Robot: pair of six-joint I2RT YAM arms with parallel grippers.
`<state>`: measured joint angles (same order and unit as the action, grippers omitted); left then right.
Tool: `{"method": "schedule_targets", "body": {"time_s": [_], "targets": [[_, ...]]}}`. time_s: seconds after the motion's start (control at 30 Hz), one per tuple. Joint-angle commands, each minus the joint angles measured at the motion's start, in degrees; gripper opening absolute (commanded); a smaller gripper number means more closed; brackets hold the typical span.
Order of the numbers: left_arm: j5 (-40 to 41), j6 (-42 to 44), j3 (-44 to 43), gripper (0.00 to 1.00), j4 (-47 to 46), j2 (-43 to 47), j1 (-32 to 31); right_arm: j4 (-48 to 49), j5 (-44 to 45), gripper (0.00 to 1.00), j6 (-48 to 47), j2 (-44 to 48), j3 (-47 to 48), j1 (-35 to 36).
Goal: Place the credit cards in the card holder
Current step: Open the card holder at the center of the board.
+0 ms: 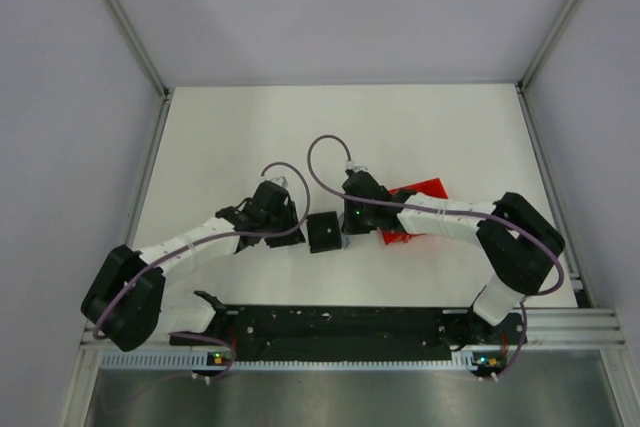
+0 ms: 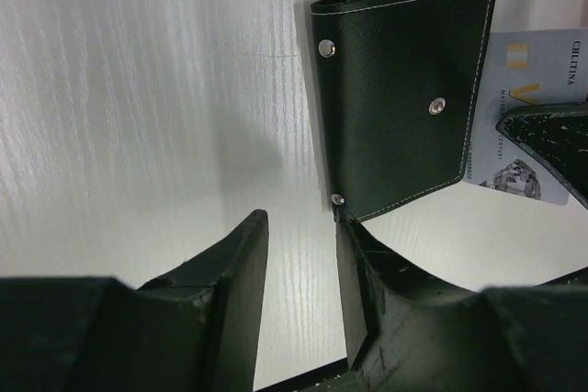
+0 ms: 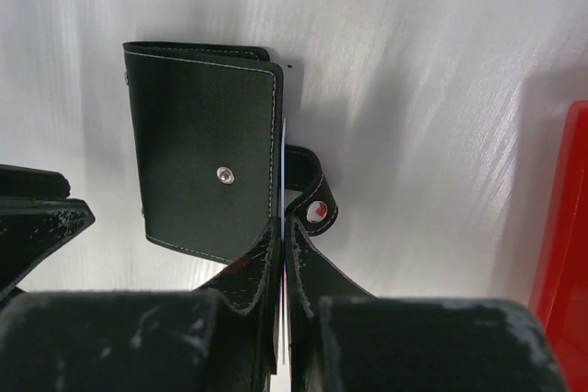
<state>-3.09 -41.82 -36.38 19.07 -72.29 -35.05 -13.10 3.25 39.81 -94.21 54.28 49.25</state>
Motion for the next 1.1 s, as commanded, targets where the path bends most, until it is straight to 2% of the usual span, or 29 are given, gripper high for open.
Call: {"method": "schedule_targets", "body": {"time_s": [0.0,0.17,0.57,1.07], "targets": [[-1.7,0.4,0.9,0.35,-3.7,-0.8,-0.3,3.3,-2.5,0.00,1.5,1.0,-1.6,-1.3],[-2.0,0.6,1.0,0.26,-4.2,-1.7,-0.3,6.1,-5.0,0.00,1.6,2.3,-2.9,-1.4],[-2.0,0.0,2.1,0.29,-5.9,-4.5,-0.3,9.8,-9.8,0.00,2.2,4.8,-3.0,-1.3],[-1.6,0.0,3.5,0.11,-7.3,-6.2,-0.3,17.1,-18.4,0.00,1.6,2.3,-1.4,-0.2]]}}
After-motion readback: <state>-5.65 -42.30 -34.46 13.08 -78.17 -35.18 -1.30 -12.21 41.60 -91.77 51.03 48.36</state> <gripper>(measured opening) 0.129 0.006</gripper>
